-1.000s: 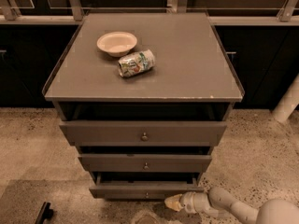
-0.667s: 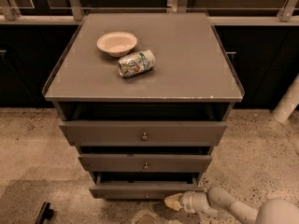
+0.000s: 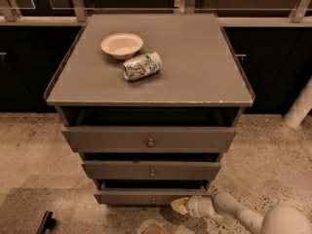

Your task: Close bottom drawer

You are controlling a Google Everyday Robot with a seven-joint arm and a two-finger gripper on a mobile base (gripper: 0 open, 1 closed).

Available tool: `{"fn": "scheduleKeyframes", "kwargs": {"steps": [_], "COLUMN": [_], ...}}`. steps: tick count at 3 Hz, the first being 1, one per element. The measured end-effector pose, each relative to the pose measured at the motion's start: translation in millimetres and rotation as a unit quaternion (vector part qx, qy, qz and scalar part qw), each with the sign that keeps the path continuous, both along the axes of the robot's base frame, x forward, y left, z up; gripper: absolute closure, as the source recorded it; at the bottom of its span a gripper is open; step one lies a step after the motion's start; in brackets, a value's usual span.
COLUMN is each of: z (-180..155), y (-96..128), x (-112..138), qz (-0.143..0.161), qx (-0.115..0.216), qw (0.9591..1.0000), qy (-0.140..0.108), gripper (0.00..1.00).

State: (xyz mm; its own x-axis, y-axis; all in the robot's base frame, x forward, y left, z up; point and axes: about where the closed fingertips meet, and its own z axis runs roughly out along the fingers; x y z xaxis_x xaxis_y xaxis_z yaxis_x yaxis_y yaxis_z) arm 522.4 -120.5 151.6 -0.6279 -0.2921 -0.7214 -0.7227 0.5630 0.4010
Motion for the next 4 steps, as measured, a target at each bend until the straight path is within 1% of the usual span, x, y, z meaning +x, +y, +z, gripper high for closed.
{"fn": "scheduleKeyframes", "kwargs": {"steps": [2,3,4], "z": [-9,-8,-4], "y": [-4,-6,-23], "x": [38,50,30], "qz": [-0.024,-0.031,-0.052], "qx": [-0.028,-0.032,-0.018], "qw": [0.9986,0.9978,0.9982], "qy": [-0.038,-0.05,-0.025], "gripper": [1.0,1.0,1.0]}}
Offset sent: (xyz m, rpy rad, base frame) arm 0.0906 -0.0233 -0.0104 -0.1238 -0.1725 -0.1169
